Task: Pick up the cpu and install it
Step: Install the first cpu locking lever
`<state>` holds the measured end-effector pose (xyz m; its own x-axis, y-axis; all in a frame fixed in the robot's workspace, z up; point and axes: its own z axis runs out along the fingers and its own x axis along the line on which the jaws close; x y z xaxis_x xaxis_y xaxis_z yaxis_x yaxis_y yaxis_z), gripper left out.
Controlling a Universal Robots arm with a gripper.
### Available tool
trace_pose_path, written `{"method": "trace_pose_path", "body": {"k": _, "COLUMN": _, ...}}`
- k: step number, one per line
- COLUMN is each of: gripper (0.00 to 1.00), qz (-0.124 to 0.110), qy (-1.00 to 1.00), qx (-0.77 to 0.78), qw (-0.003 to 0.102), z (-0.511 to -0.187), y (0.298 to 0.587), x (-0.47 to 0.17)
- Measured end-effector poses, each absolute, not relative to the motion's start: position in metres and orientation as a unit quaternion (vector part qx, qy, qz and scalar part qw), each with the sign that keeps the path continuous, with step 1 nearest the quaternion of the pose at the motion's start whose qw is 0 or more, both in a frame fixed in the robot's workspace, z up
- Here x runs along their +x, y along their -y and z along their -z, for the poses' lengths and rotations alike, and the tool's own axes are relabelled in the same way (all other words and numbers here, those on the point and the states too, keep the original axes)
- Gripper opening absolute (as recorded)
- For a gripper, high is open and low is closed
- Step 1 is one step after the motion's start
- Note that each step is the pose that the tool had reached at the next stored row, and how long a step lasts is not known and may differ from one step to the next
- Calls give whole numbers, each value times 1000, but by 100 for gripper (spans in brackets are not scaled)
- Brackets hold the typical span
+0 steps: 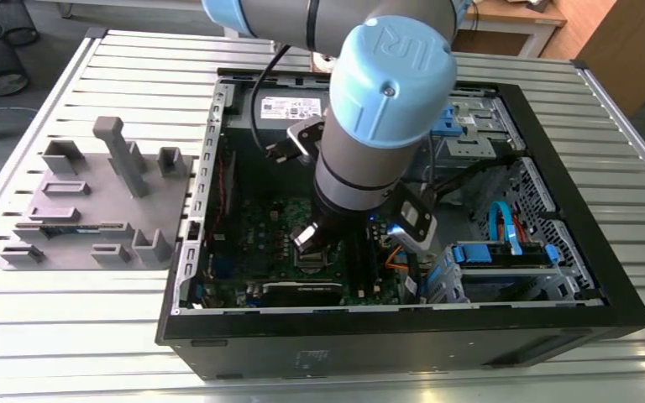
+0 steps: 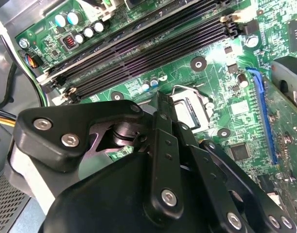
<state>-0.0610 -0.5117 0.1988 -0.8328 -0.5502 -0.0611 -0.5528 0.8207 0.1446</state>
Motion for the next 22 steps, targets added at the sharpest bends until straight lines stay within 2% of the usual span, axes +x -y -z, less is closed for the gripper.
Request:
{"method": "trace_pose_path", "body": {"k": 11, "gripper": 11, "qz": -89, "qy": -953, "qx": -289, "qw": 12, "z": -199, "y": 519, "x": -61}}
{"method": "trace_pose_path", "body": {"k": 22, "gripper": 11, "qz": -115, "qy": -950, "qx": -288, "qw": 19, "z": -199, "y": 525, "x": -61}}
